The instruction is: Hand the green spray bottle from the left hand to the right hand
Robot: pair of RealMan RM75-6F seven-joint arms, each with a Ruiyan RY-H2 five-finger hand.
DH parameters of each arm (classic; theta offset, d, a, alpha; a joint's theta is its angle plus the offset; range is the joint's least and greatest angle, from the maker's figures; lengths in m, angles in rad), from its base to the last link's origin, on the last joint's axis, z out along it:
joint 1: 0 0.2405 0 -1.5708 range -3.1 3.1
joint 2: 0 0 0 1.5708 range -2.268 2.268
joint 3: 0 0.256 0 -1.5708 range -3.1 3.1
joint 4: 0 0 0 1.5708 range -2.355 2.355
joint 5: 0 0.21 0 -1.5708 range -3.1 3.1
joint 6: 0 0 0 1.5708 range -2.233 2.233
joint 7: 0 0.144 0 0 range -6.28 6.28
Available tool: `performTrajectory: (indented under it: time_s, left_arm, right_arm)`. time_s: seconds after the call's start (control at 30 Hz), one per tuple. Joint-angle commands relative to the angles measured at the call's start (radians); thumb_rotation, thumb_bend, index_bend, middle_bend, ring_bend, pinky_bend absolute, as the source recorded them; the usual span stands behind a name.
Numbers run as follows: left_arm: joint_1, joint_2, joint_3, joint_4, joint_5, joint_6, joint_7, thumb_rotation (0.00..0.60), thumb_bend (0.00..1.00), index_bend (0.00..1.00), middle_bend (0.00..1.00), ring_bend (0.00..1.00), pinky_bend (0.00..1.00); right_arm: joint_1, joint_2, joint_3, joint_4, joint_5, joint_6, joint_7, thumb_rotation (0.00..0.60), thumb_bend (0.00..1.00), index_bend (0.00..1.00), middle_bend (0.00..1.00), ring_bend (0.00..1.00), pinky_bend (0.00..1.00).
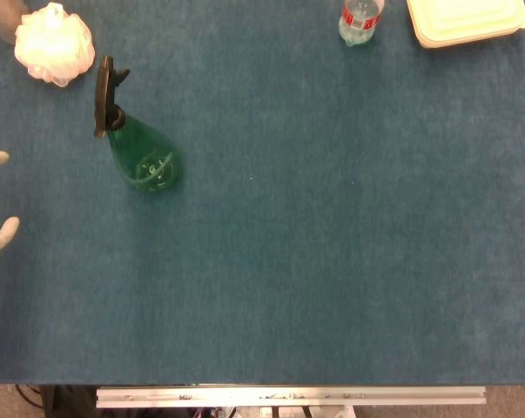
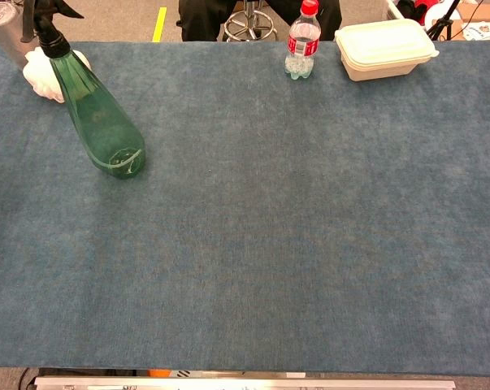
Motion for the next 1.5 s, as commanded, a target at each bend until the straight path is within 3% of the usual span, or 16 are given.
performTrajectory:
  time_s: [0.03,0.43,0.8,1.0,1.27,1.5]
  left_arm:
    - [-0.006,-0.002,-0.001,-0.002,0.001,-0.007,-0.005,0.6,0.21,0.22,0.24,0.19,0.24]
    - [-0.051,-0.014,-0.006,-0.001,-0.005,-0.076,-0.061,0.6,0.21,0.21,0.23,0.19,0.24]
    - [-0.149,-0.031,-0.035,0.062,-0.09,-0.306,-0.358,0.6,0.21,0.09,0.18,0.16,0.24]
    - [-0.188,-0.079,-0.047,0.13,-0.086,-0.369,-0.483,0.599,0.21,0.06,0.15,0.15,0.24]
    - [-0.237,-0.12,-0.062,0.173,-0.102,-0.464,-0.641,0.505,0.2,0.02,0.12,0.12,0.24]
    - [-0.274,-0.165,-0.072,0.206,-0.088,-0.514,-0.758,0.491,0.19,0.0,0.1,0.09,0.24]
  right_arm:
    - [-0.002,0.002,-0.001,0.004,-0.001,0.002,0.007,0.6,0.27,0.29,0.41,0.34,0.23]
    - [-0.002,-0.003,0.001,0.033,-0.004,0.001,0.039,0.6,0.27,0.29,0.41,0.34,0.23]
    - [0.006,-0.01,0.006,0.047,-0.015,0.003,0.048,0.6,0.28,0.3,0.41,0.34,0.23]
    - [0.014,-0.007,0.009,0.047,-0.017,-0.004,0.049,0.6,0.28,0.3,0.41,0.34,0.23]
    - [0.021,-0.011,0.011,0.047,-0.015,-0.013,0.046,0.6,0.28,0.3,0.41,0.34,0.23]
    - [0.027,-0.016,0.01,0.052,-0.015,-0.02,0.049,0.6,0.28,0.3,0.41,0.34,0.23]
